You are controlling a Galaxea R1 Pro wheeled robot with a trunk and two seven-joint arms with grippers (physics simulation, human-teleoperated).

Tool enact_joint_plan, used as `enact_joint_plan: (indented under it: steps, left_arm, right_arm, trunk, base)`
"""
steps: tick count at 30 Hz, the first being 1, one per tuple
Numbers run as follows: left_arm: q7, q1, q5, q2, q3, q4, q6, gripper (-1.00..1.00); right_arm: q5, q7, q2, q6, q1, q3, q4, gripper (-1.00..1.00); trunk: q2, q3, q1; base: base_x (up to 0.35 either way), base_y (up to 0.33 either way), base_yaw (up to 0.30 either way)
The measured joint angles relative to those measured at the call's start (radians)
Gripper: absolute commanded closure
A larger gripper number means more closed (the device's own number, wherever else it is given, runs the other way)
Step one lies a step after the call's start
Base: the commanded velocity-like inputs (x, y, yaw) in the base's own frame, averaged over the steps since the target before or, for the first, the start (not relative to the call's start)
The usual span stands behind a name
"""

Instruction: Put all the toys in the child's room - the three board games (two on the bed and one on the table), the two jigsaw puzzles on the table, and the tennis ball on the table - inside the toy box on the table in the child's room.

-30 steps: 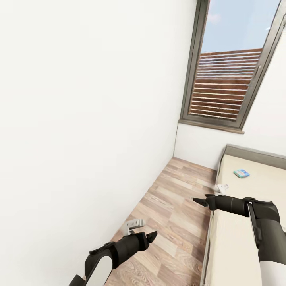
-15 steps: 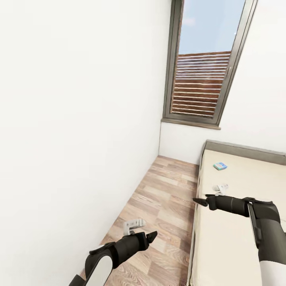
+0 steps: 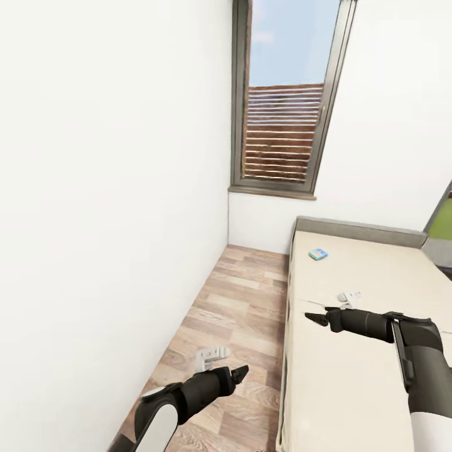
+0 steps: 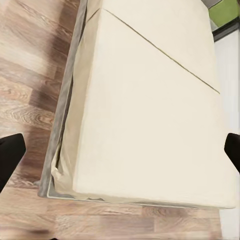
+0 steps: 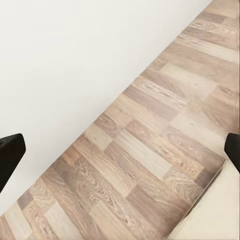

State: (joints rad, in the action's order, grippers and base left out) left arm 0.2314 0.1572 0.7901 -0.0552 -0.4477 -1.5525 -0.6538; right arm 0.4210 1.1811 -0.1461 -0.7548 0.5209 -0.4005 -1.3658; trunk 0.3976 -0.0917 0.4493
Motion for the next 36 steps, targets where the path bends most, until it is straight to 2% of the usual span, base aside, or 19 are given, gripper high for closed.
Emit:
enact_joint_plan:
  steps: [27,36]
  left_arm:
    - [0.0,0.0,-0.001,0.0,0.001,0.002,0.0,-1.0]
    - [0.001,0.0,-0.001,0.0,0.004,0.006,0.0,-1.0]
  right_arm:
    - [0.0,0.0,0.0,0.0,0.0,-0.003,0.0,-1.0]
    - [-0.001,0.0,0.0,0.0,0.001,-0.005,0.0,-1.0]
  trunk:
    - [0.0,0.0,0.0]
    - [0.0,0.0,0.0]
  base:
    - [0.0,0.0,-0.278]
    - [0.0,0.0,-0.082]
